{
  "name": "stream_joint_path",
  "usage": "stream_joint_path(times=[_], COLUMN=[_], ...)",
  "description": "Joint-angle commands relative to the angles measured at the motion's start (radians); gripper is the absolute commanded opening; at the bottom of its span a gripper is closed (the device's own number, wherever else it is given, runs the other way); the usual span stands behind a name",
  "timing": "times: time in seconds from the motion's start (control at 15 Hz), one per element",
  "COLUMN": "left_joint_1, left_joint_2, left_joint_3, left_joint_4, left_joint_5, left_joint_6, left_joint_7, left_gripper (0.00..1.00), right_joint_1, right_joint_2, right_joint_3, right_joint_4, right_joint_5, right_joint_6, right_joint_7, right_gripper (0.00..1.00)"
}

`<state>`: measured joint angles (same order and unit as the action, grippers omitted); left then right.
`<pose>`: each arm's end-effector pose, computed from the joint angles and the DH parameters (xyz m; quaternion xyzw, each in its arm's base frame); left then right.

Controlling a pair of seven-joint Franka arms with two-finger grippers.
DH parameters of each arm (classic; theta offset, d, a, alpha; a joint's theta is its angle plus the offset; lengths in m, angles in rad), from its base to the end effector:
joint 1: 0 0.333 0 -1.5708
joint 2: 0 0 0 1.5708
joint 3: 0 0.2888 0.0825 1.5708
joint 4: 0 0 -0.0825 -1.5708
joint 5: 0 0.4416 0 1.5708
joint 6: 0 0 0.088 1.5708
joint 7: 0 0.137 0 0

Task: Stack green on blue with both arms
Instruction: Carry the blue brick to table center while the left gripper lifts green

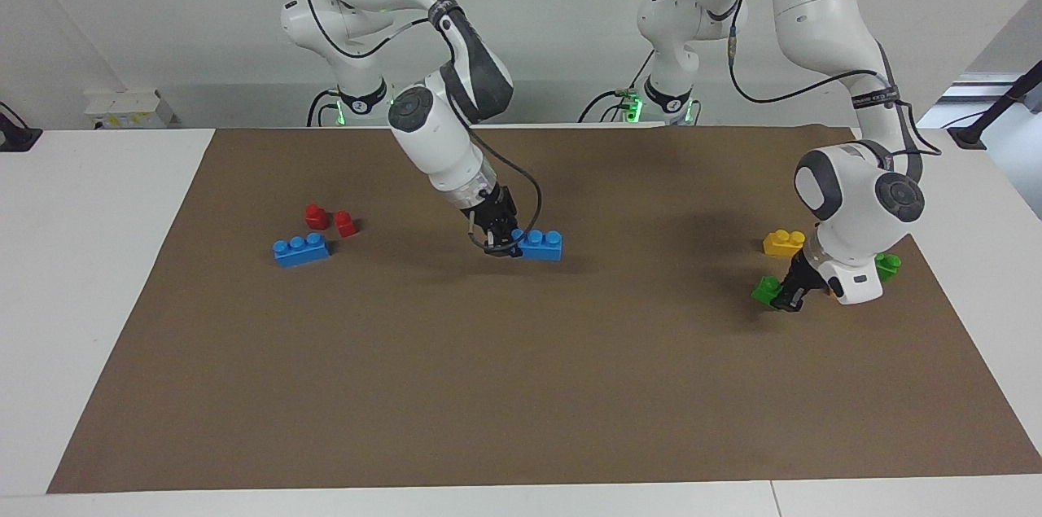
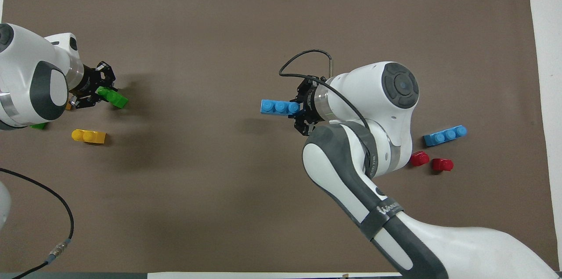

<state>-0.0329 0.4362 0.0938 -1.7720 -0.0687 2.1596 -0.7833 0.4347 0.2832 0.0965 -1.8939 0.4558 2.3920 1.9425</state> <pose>0.6814 0.0354 0.2235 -0.9054 -0.4239 0.0245 0.0005 0.5865 0.3576 0.2920 -0.6372 0.7413 0.1397 0.1579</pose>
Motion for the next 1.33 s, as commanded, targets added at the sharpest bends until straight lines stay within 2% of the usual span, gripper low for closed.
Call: stream_joint_path(times=[0.0,0.27,0.67,1.0,1.27], left_joint_1=[0.004,-0.010,-0.025,-0.117,-0.254], left_joint_2=[0.018,0.003,-0.157,-0.243,-0.277], left_joint_3=[-0.002,0.001,0.000,0.001,0.006], left_joint_4=[0.032,0.056,0.008,0.000,-0.049], left_joint_5=[-0.025,-0.063,-0.077,-0.077,-0.074], left_joint_6=[-0.023,-0.058,-0.126,-0.182,-0.167], left_joint_7=[0.026,0.012,-0.276,-0.581,-0.761], left_gripper=[0.00,0.00,0.00,0.00,0.00], right_joint_1=[0.036,0.107,0.110,0.111,0.114], right_joint_2=[0.022,0.045,0.060,0.079,0.090], right_joint_3=[-0.004,-0.004,-0.004,-0.003,-0.003], right_joint_4=[-0.023,-0.097,-0.116,-0.125,-0.143], right_joint_5=[0.030,0.029,0.034,0.034,0.034], right_joint_6=[0.059,0.202,0.210,0.239,0.268], right_joint_7=[0.035,0.029,-0.042,-0.051,-0.077], right_gripper=[0.00,0.00,0.00,0.00,0.00])
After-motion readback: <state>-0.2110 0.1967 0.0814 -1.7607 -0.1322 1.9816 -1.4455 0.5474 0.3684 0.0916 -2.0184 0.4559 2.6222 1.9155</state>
